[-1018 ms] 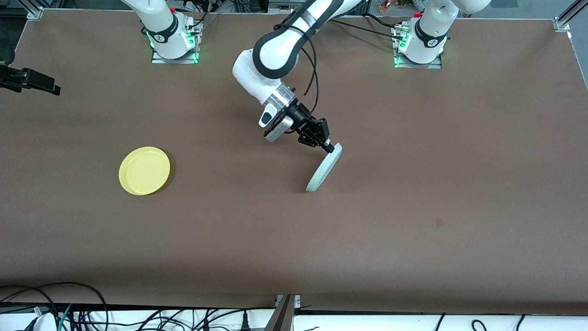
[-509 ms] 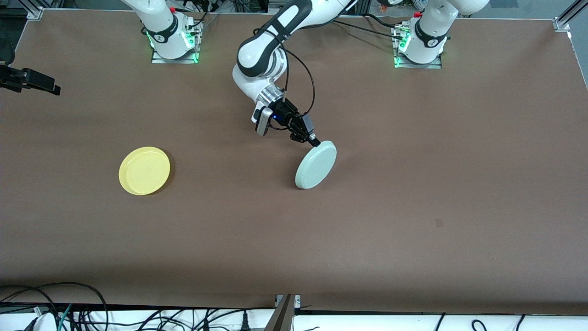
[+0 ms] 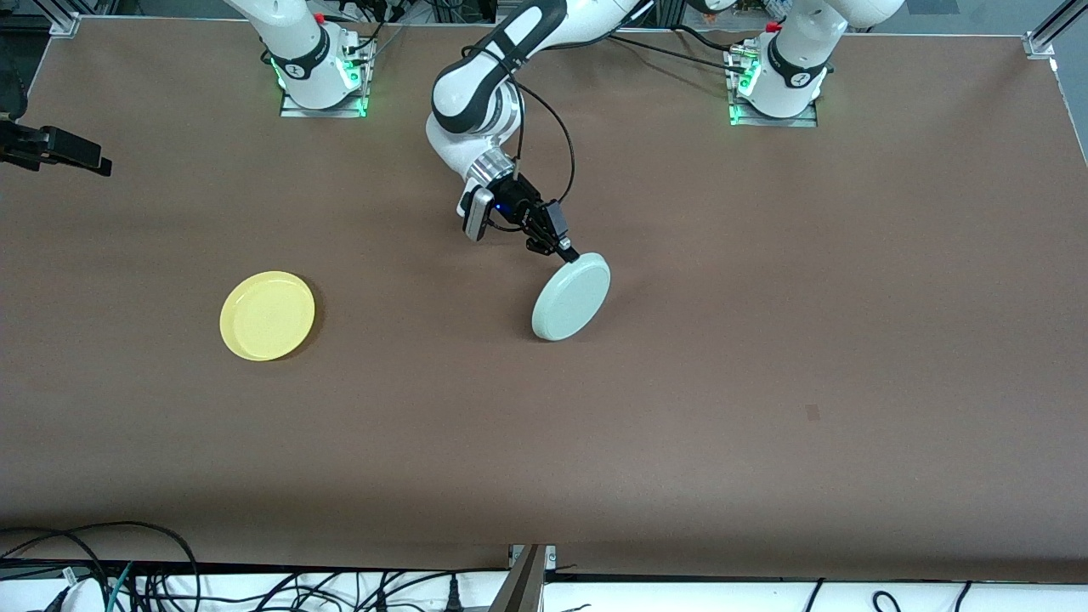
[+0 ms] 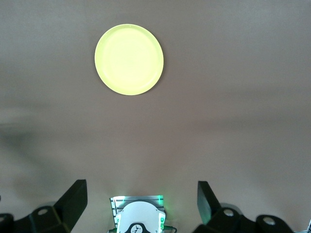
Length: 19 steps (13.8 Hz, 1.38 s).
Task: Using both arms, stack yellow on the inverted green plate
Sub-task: 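Flip the green plate over with the left gripper toward the table middle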
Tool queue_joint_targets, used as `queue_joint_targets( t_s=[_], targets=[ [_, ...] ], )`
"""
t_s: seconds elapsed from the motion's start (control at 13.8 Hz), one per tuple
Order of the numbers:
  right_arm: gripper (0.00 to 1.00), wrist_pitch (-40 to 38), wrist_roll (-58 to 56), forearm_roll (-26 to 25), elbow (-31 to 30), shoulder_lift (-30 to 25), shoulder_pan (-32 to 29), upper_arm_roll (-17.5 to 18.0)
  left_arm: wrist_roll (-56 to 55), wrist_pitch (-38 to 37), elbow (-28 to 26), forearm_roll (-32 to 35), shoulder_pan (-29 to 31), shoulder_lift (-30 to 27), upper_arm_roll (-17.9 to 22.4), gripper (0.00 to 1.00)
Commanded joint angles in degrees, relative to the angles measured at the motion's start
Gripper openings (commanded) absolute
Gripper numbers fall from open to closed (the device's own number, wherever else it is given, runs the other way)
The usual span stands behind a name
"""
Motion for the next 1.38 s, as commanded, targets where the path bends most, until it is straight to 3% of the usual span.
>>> queue_joint_targets(
  t_s=[0.0, 0.51, 0.58, 0.65, 0.8, 0.87, 1.09, 1.31],
  targets=[
    [1.00, -1.1, -0.1, 0.4, 1.3, 0.4, -0.1, 0.0, -1.5, -1.3, 2.0, 1.2, -1.0, 2.4, 0.6, 0.00],
    [1.00, -1.1, -0.1, 0.4, 1.3, 0.4, -0.2, 0.0, -3.5, -0.7, 2.1, 0.6, -2.2, 3.2, -0.6, 0.00],
    [1.00, -1.1, -0.1, 0.4, 1.3, 0.4, -0.1, 0.0, -3.6, -0.7, 2.0, 0.6, -2.2, 3.2, -1.1, 0.09],
    [1.00, -1.1, -0.1, 0.4, 1.3, 0.4, -0.1, 0.0, -3.5, -0.7, 2.0, 0.5, -2.9, 3.2, -1.2, 0.26],
    [1.00, -1.1, -0.1, 0.4, 1.3, 0.4, -0.1, 0.0, -3.8, -0.7, 2.2, 0.4, -3.4, 3.2, -1.4, 0.81],
    [1.00, -1.1, -0.1, 0.4, 1.3, 0.4, -0.1, 0.0, -5.3, -0.6, 2.4, 0.4, -3.5, 3.2, -2.8, 1.00],
    [1.00, -1.1, -0.1, 0.4, 1.3, 0.4, -0.1, 0.0, -12.0, 2.3, 2.4, 0.4, -3.3, 2.8, -5.5, 1.00],
    [1.00, -1.1, -0.1, 0.4, 1.3, 0.4, -0.1, 0.0, -22.2, 10.4, 2.4, 0.3, -2.8, 2.7, -7.2, 1.00]
  ],
)
